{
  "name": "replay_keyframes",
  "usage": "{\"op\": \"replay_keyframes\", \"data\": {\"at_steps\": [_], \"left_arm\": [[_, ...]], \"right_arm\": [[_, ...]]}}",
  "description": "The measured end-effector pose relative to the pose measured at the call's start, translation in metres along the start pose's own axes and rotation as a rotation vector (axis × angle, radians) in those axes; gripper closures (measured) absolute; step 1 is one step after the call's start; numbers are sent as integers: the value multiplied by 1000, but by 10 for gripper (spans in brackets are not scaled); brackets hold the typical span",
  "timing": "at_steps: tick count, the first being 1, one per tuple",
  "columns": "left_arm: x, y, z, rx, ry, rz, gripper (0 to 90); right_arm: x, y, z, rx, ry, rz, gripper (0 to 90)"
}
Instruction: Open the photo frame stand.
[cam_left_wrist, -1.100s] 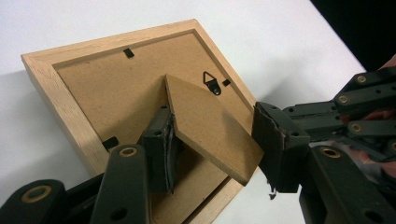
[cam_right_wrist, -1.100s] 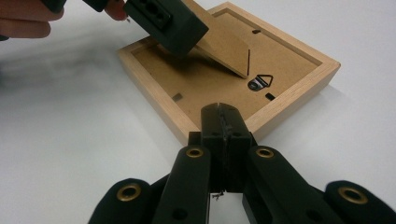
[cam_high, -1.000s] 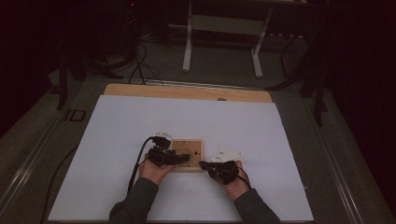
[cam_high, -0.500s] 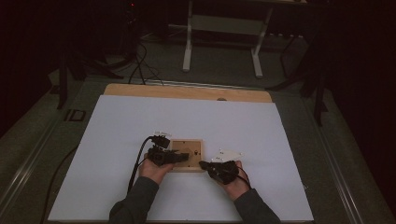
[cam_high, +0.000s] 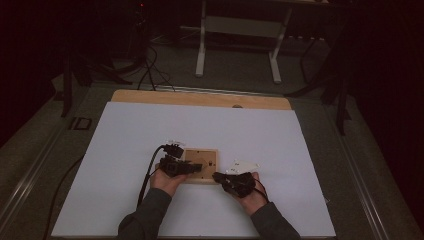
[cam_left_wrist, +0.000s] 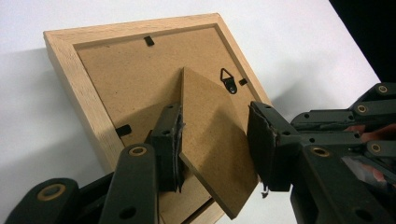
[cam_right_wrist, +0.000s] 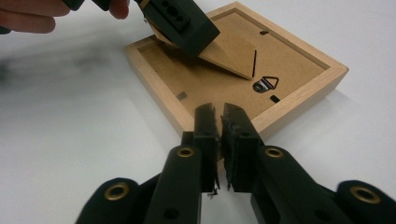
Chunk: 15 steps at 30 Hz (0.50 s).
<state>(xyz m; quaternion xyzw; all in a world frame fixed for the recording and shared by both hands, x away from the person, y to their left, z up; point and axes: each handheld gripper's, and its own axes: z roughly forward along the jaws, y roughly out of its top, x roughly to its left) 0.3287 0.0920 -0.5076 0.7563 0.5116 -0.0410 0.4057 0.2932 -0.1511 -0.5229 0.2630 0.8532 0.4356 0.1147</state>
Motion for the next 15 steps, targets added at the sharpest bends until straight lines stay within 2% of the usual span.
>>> {"op": "replay_keyframes", "data": {"at_steps": [8, 15], "left_arm": [[-2, -1, -1, -8, 8, 28, 589], [-5, -3, -2, -20, 16, 74, 590]], "right_arm": [[-5, 0, -5, -3, -28, 18, 750], [-12, 3, -15, -27, -58, 38, 714]]}}
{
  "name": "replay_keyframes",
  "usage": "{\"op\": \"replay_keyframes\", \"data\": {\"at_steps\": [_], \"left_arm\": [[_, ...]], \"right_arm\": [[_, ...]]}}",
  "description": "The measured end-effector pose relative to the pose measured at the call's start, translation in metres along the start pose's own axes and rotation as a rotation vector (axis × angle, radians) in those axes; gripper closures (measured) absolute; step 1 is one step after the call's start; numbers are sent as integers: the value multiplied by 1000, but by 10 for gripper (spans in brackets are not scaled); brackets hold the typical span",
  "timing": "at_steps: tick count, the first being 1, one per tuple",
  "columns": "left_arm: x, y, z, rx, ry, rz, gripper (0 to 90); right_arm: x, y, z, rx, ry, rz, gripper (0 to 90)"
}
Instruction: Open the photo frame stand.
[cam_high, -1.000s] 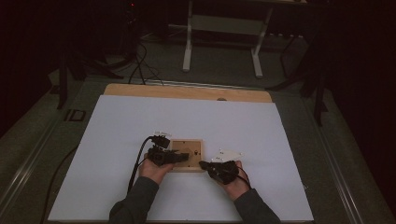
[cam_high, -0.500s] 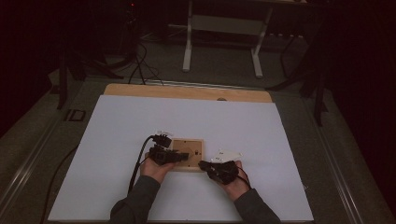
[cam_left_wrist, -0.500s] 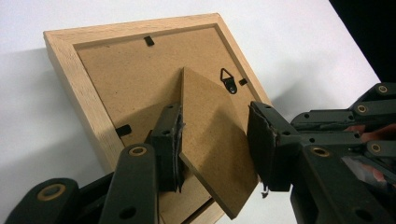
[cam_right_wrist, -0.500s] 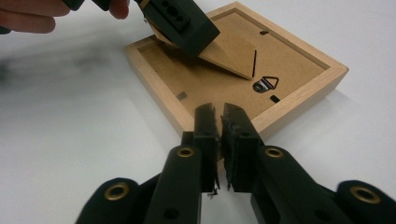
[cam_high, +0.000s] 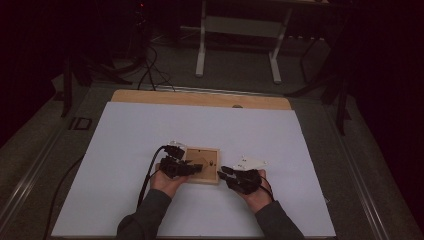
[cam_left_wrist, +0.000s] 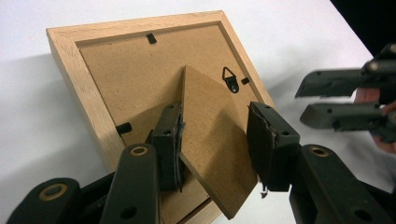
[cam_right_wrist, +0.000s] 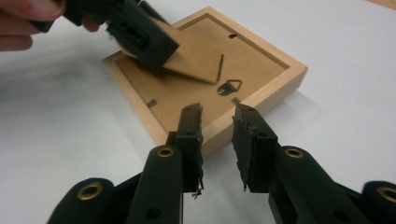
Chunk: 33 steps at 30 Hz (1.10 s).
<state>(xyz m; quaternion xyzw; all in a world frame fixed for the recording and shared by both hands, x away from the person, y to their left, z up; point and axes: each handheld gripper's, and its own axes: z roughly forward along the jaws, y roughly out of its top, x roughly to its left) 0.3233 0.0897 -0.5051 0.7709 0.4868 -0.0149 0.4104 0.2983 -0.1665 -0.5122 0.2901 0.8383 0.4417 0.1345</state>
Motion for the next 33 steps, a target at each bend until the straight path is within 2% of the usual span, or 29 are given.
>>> {"op": "replay_keyframes", "data": {"at_steps": [3, 9, 18, 23, 33], "left_arm": [[-2, -1, -1, -9, 2, 22, 591], [-6, -3, -3, -30, 6, 94, 593], [-10, -6, -5, -53, 17, 152, 594], [-14, -9, -7, -70, 27, 204, 594], [-20, -15, -10, -106, 44, 272, 595]], "right_arm": [[-3, 1, -3, -5, -8, 7, 706], [-9, 4, -11, -21, -29, 19, 694], [-20, 8, -18, -30, -49, 38, 677], [-23, 13, -17, -32, -49, 48, 659], [-30, 22, -13, -31, -35, 81, 575]]}}
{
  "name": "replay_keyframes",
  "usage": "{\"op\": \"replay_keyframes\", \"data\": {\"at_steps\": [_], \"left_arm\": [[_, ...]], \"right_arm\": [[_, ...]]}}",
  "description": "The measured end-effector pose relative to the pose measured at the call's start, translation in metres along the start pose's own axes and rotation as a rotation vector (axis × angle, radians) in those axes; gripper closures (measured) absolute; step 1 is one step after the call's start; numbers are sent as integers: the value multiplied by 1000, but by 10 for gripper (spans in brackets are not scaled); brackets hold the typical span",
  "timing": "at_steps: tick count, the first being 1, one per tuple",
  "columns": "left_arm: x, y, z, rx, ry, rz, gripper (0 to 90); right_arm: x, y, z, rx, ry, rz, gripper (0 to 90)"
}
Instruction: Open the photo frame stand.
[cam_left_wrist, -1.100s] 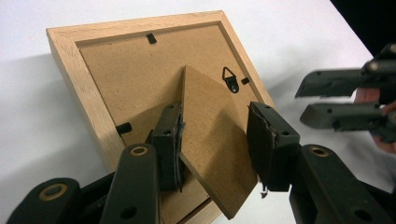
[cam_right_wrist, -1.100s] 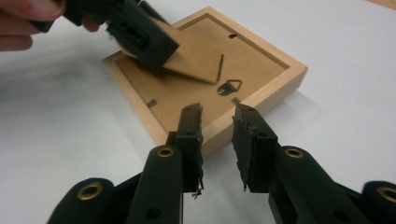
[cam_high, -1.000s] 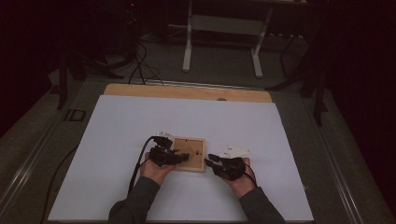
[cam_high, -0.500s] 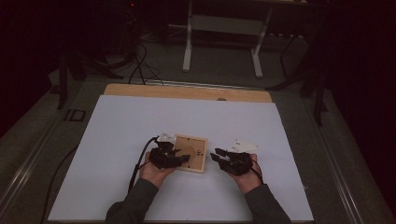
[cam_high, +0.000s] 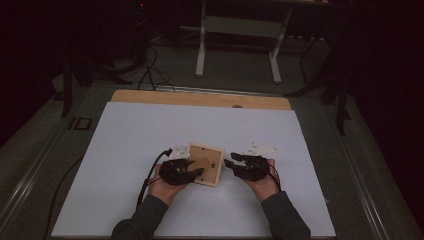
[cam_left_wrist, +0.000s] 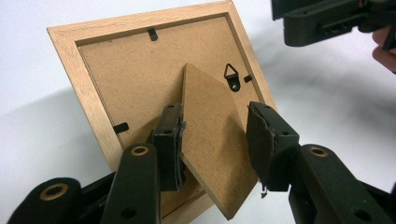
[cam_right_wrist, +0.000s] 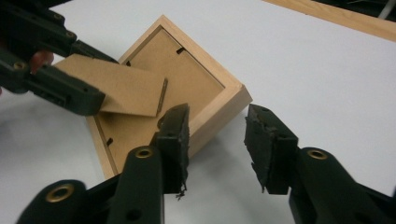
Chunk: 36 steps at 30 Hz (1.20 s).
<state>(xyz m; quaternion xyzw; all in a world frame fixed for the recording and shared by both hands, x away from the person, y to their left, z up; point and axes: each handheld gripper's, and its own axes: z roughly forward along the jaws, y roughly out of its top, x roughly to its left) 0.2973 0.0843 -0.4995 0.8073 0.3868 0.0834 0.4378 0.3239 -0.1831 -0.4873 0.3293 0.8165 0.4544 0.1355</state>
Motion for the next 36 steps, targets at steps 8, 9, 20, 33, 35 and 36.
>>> {"op": "replay_keyframes", "data": {"at_steps": [8, 9, 20, 33, 35, 36], "left_arm": [[-4, -4, -3, -25, 8, 42, 597], [-5, -6, -4, -31, 7, 51, 598], [-9, -11, -7, -59, 3, 107, 607], [-10, -13, -8, -68, -8, 141, 611], [-8, -13, -8, -65, -15, 133, 611], [-8, -13, -9, -62, -15, 133, 611]], "right_arm": [[-6, 4, 8, 9, 36, 56, 501], [-7, 5, 9, 14, 46, 65, 492], [-11, 7, 22, 37, 122, 126, 426], [-14, 5, 28, 28, 172, 176, 479], [-15, 5, 26, 22, 179, 183, 497], [-14, 5, 25, 19, 180, 183, 508]]}}
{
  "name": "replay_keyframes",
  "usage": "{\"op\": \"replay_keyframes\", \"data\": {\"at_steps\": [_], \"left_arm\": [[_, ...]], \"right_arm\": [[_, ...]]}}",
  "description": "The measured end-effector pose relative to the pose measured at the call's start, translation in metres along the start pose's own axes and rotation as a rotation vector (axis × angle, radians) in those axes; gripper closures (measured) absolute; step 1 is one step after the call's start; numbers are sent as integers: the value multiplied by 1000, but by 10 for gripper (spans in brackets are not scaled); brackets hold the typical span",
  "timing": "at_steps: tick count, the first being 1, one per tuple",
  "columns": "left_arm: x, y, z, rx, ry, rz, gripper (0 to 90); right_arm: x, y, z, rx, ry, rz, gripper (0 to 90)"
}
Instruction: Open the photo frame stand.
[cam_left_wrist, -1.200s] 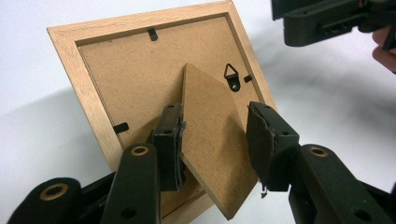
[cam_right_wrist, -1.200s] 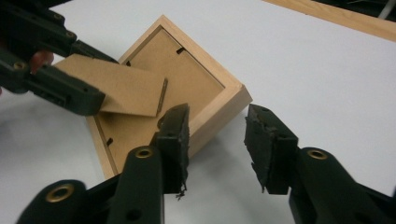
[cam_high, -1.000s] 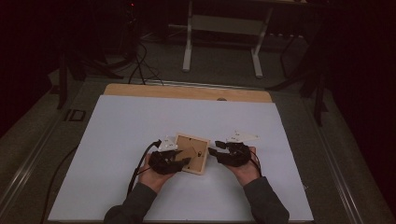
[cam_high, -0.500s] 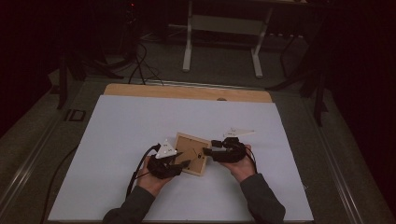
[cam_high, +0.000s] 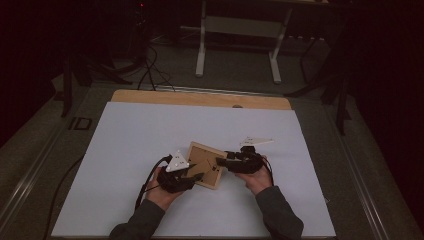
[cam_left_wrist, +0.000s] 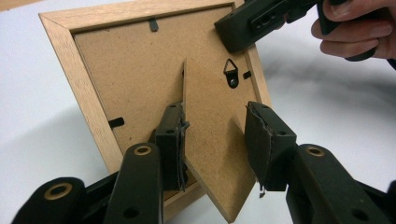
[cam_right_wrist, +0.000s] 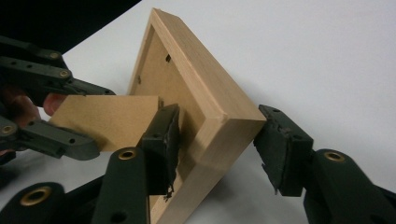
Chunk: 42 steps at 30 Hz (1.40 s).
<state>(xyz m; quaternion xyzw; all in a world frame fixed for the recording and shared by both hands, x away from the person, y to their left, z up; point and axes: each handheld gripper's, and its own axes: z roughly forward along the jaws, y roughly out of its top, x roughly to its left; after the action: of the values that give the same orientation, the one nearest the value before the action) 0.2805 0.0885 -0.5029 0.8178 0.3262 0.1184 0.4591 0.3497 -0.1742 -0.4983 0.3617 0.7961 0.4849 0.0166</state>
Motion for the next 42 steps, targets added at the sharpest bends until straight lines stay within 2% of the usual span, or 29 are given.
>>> {"op": "replay_keyframes", "data": {"at_steps": [10, 23, 32, 38, 42], "left_arm": [[1, -1, 5, -2, -1, -11, 620], [5, 2, 17, 2, 9, -29, 638], [7, 3, 23, 13, 13, -27, 643], [9, 3, 28, 16, 21, -36, 642], [10, 3, 29, 16, 18, -39, 642]], "right_arm": [[6, 1, -9, -45, -26, -15, 557], [13, 6, -16, -75, -108, -87, 585], [17, 8, -19, -68, -161, -145, 585], [23, 9, -19, -68, -210, -201, 586], [23, 8, -20, -72, -219, -214, 586]]}}
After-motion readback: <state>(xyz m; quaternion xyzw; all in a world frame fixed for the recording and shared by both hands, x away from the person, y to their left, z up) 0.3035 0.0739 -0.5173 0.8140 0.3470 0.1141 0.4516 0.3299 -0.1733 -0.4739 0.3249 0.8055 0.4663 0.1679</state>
